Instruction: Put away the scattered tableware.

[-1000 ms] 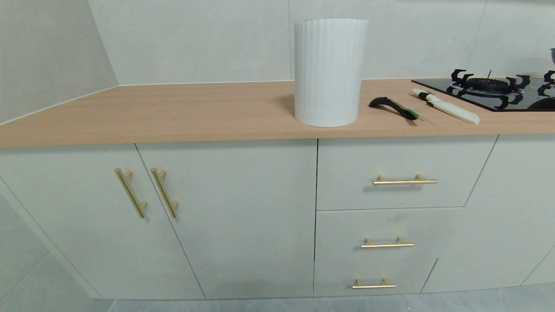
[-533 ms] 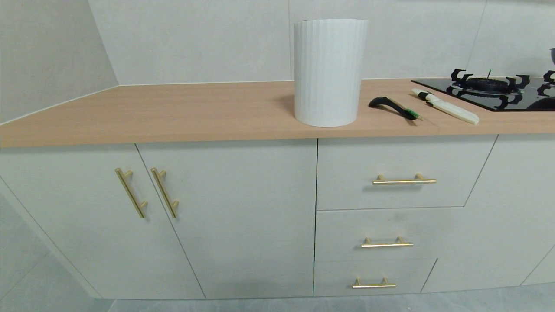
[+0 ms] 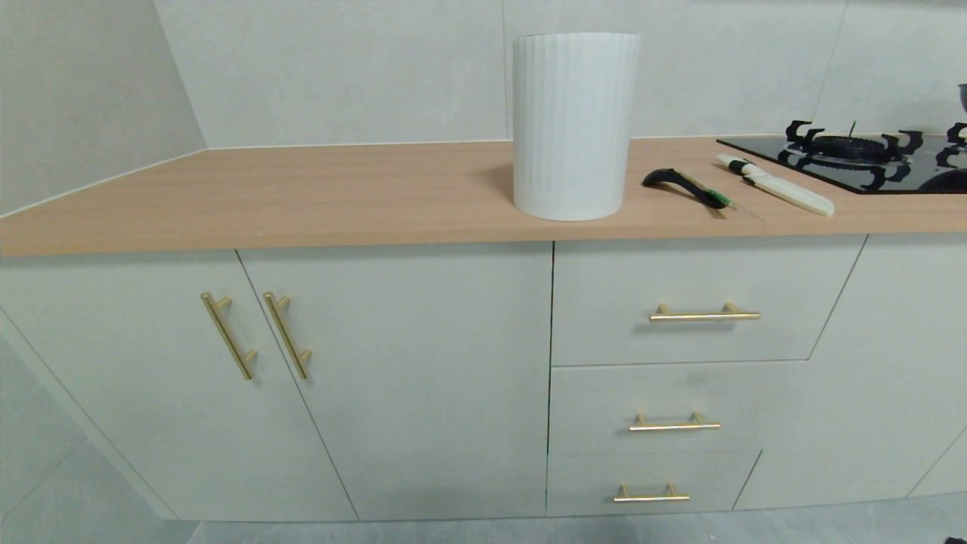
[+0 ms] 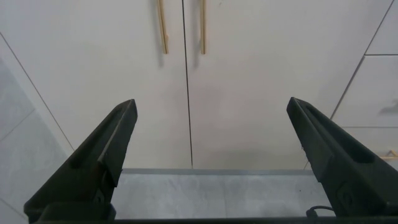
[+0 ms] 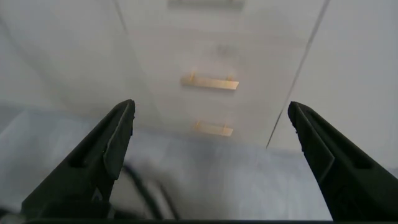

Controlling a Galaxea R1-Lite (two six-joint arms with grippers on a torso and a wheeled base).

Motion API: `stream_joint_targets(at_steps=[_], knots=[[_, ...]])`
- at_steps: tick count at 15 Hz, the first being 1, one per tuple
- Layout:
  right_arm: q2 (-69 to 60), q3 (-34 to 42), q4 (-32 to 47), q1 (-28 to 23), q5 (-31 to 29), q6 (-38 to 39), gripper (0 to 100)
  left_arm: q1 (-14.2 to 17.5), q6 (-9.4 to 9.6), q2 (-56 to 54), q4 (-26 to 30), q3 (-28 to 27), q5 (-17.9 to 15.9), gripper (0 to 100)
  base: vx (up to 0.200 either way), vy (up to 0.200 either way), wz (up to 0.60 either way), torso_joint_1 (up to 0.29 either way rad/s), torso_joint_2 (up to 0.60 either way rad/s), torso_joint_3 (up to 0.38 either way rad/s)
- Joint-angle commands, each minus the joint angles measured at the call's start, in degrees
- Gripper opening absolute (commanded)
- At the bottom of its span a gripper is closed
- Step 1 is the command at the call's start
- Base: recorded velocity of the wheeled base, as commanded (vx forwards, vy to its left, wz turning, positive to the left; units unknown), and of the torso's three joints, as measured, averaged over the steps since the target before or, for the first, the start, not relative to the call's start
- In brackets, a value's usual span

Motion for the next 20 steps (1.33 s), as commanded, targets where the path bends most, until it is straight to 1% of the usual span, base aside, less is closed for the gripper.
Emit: stream_joint_targets(at_steps=[1,2,4,5,6,7,9,10,13,16,20], knots=[[23.67,-3.04,-2.57,3.0,0.54,-0.17,100,0.0,-0.02,-0.01,-0.04,0.0,0.04,100,0.0,0.0,0.0,0.0,0.0,0.0],[30.97,-3.66,-6.44,3.0,0.54,-0.17,100,0.0,-0.02,-0.01,-0.04,0.0,0.04,100,0.0,0.0,0.0,0.0,0.0,0.0],[44.59,-3.84,-17.42,2.74,0.45,0.01,100,0.0,-0.02,-0.01,-0.04,0.0,0.04,100,0.0,0.0,0.0,0.0,0.0,0.0],[48.46,-3.92,-21.29,2.74,0.45,0.19,100,0.0,-0.02,-0.01,-0.04,0.0,0.04,100,0.0,0.0,0.0,0.0,0.0,0.0],[56.72,-4.1,-30.78,2.74,0.19,0.36,100,0.0,0.07,-0.01,-0.04,0.0,0.04,100,0.0,0.0,0.0,0.0,0.0,0.0],[60.59,-4.1,-34.83,2.74,0.19,0.27,100,0.0,-0.02,-0.01,-0.04,0.0,0.04,100,0.0,0.0,0.0,0.0,0.0,0.0],[67.36,-4.28,-40.1,3.27,-0.51,0.01,100,0.0,-0.02,-0.01,-0.04,0.0,0.04,100,0.0,0.0,0.0,0.0,0.0,0.0],[68.94,-4.45,-42.12,3.53,-0.69,-0.08,100,0.0,-0.02,-0.01,-0.04,0.0,0.04,100,0.0,0.0,0.0,0.0,0.0,0.0],[74.39,-7.62,-43.09,4.41,-0.78,-0.08,100,0.0,-0.02,-0.01,-0.04,0.0,0.04,100,0.0,0.0,0.0,0.0,0.0,0.0],[80.63,-10.52,-43.88,5.29,-4.12,-0.08,100,0.0,-0.02,-0.01,-0.04,0.0,0.04,100,0.0,0.0,0.0,0.0,0.0,0.0],[84.58,-9.99,-48.54,5.38,-4.64,0.01,100,0.0,-0.02,-0.01,-0.04,0.0,0.04,100,0.0,0.0,0.0,0.0,0.0,0.0]])
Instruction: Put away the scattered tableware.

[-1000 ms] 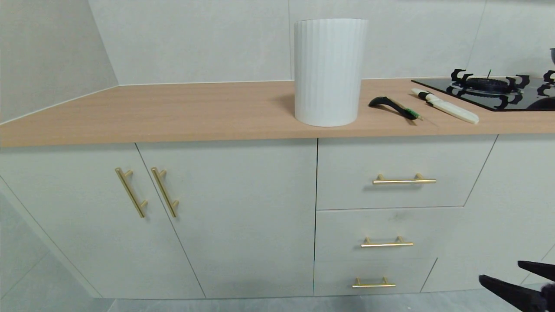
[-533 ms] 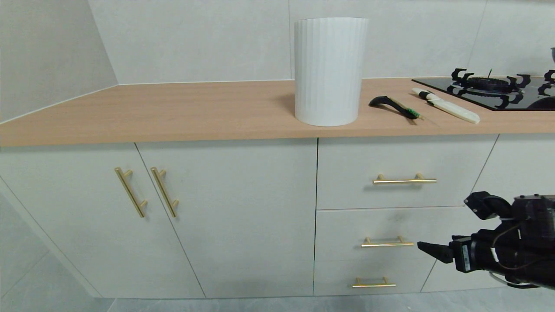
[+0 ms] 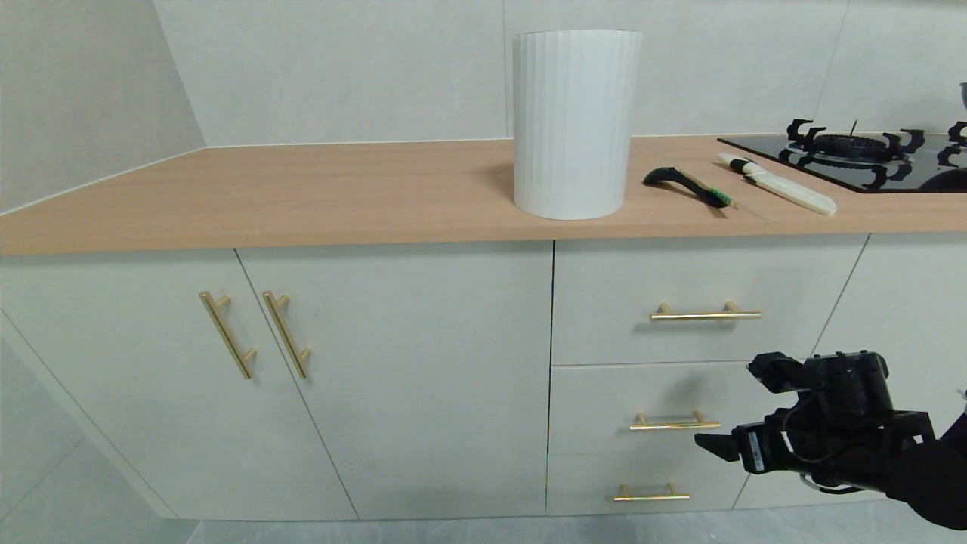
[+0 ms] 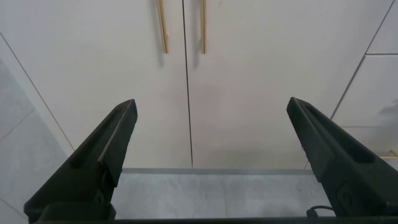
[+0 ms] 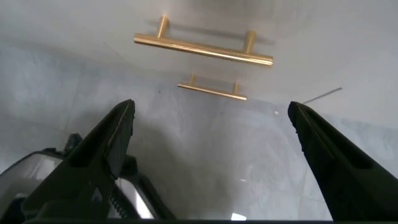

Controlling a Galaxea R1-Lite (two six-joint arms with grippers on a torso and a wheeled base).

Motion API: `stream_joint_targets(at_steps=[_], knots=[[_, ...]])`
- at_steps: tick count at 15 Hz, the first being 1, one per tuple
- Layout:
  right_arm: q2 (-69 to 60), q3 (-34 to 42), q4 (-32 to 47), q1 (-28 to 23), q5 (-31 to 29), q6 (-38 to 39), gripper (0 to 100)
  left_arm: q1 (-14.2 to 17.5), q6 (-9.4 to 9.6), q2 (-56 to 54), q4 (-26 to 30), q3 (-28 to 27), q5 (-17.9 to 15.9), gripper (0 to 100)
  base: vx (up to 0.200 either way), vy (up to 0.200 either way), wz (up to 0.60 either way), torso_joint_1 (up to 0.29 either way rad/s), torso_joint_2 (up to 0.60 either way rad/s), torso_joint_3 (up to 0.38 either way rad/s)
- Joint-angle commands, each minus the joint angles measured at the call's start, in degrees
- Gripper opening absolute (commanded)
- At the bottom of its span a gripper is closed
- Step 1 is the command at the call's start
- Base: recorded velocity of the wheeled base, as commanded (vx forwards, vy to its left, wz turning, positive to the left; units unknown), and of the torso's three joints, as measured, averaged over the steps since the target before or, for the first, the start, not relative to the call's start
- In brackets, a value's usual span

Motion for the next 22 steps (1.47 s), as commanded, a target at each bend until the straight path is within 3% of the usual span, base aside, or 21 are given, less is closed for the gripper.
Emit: stream_joint_targets(at_steps=[1,6,9,11,15,18,22], knots=[[3.41,1.05,-1.87,0.04,-0.38,0.07,100,0.0,-0.02,-0.01,-0.04,0.0,0.04,100,0.0,0.0,0.0,0.0,0.0,0.0],[8.95,1.93,-12.24,1.97,-1.43,0.6,100,0.0,-0.02,-0.01,-0.04,0.0,0.04,100,0.0,0.0,0.0,0.0,0.0,0.0],[15.98,1.93,-23.75,3.99,-9.6,4.2,100,0.0,-0.02,-0.01,-0.04,0.0,0.04,100,0.0,0.0,0.0,0.0,0.0,0.0],[18.0,1.23,-26.13,3.99,-10.13,4.64,100,0.0,-0.02,-0.01,-0.04,0.0,0.04,100,0.0,0.0,0.0,0.0,0.0,0.0],[19.32,-0.88,-26.13,4.52,-11.1,9.04,100,0.0,-0.02,-0.01,-0.04,0.0,0.04,100,0.0,0.0,0.0,0.0,0.0,0.0],[21.87,-3.25,-26.21,4.61,-15.84,9.04,100,0.0,-0.02,-0.01,-0.04,0.0,0.04,100,0.0,0.0,0.0,0.0,0.0,0.0],[22.84,-4.04,-26.21,4.69,-16.37,9.13,100,0.0,-0.02,-0.01,-0.04,0.0,0.04,100,0.0,0.0,0.0,0.0,0.0,0.0]])
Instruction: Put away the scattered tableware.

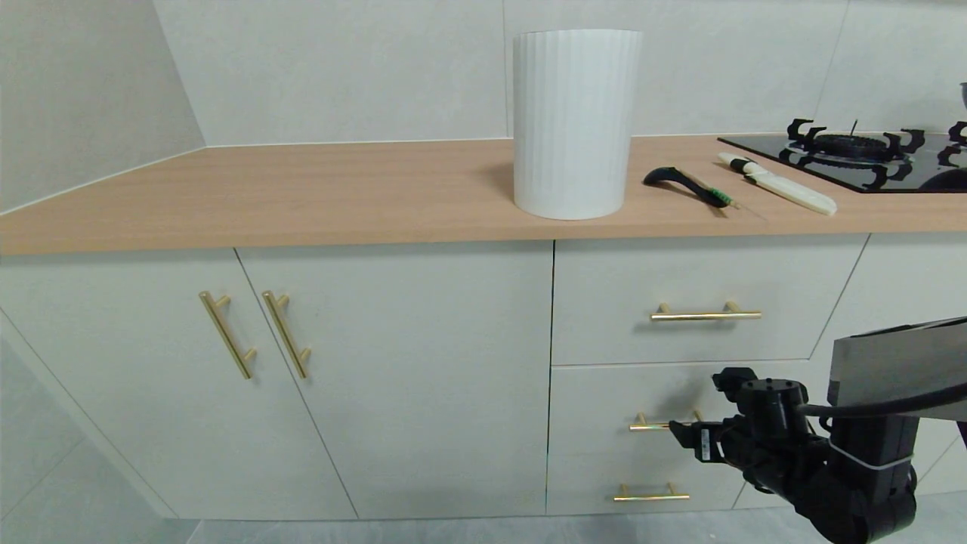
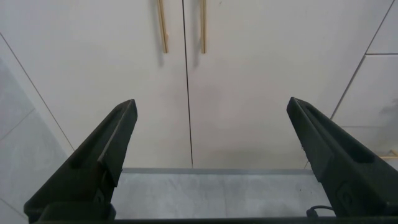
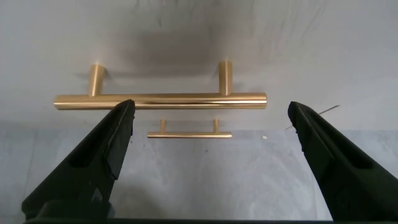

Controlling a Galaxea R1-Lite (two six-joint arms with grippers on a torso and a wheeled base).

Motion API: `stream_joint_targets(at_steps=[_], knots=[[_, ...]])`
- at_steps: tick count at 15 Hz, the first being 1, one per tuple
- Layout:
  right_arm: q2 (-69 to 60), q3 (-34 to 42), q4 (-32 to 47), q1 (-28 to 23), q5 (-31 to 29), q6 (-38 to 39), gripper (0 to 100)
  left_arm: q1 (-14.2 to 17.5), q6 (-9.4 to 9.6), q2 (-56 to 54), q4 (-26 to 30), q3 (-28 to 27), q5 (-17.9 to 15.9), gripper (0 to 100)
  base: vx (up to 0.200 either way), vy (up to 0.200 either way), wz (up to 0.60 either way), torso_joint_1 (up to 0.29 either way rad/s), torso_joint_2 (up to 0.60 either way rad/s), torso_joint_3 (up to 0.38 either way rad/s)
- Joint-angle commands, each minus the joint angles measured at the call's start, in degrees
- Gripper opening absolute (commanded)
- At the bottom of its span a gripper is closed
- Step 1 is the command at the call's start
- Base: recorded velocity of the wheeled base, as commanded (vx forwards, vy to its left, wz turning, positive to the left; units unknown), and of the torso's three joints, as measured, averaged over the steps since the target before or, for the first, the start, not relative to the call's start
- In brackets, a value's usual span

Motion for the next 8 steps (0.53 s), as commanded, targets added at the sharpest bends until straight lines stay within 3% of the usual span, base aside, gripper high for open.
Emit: stream_joint_targets(at_steps=[1,8], knots=[[0.63,-0.36,-0.02,0.05,-0.06,0.02,100,0.0,-0.02,0.01,-0.02,0.0,0.04,100,0.0,0.0,0.0,0.0,0.0,0.0],[2.38,-3.26,-0.1,0.05,-2.26,3.1,100,0.0,-0.02,0.01,-0.02,0.0,0.04,100,0.0,0.0,0.0,0.0,0.0,0.0]])
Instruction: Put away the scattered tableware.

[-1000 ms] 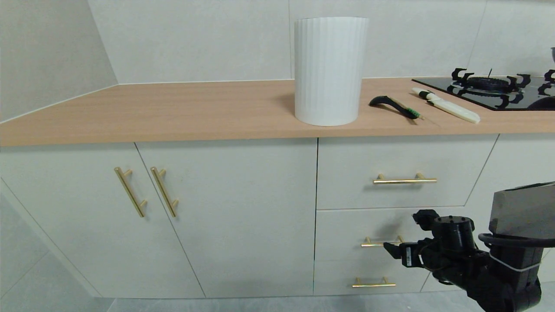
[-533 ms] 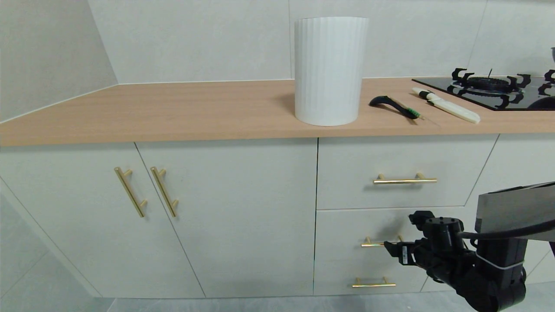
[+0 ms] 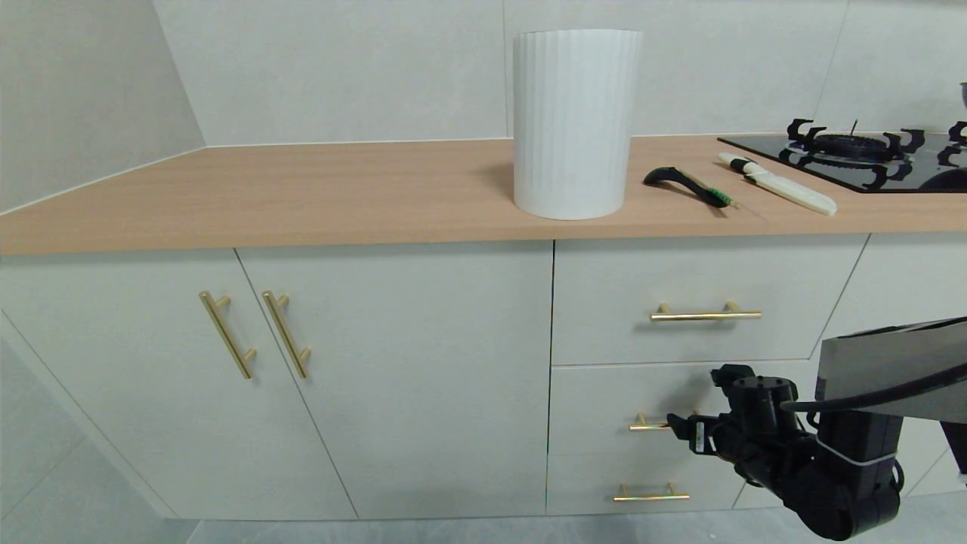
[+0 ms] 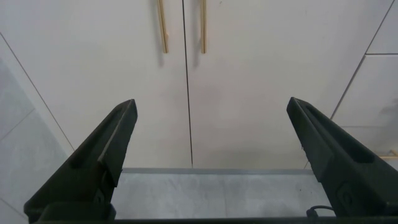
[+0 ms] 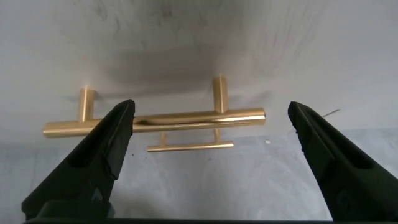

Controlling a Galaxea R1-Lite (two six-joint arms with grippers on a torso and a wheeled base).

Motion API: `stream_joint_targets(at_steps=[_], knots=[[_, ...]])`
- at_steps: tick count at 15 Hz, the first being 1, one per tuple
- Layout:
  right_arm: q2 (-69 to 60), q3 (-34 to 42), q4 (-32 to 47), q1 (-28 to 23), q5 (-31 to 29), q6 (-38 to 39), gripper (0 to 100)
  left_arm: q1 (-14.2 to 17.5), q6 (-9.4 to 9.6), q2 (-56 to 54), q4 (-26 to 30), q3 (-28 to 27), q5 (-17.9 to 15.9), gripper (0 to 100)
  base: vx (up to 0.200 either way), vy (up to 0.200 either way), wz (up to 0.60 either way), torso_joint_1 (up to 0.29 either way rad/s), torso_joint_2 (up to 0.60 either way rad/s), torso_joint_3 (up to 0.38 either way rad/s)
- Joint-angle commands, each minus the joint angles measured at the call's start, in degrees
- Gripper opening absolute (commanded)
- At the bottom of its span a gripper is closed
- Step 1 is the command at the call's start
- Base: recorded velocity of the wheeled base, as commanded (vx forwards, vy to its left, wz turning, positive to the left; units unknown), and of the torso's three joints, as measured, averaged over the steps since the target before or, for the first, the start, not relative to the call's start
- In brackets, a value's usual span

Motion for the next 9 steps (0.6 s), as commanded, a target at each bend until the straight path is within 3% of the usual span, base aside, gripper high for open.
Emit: stream_joint_targets(at_steps=[1,9], knots=[[1.03,-0.17,-0.02,0.03,-0.32,-0.05,100,0.0,-0.02,0.01,-0.04,0.0,0.04,100,0.0,0.0,0.0,0.0,0.0,0.0],[2.43,0.98,0.07,0.46,-0.67,-1.55,100,0.0,-0.02,0.01,-0.04,0.0,0.04,100,0.0,0.0,0.0,0.0,0.0,0.0]])
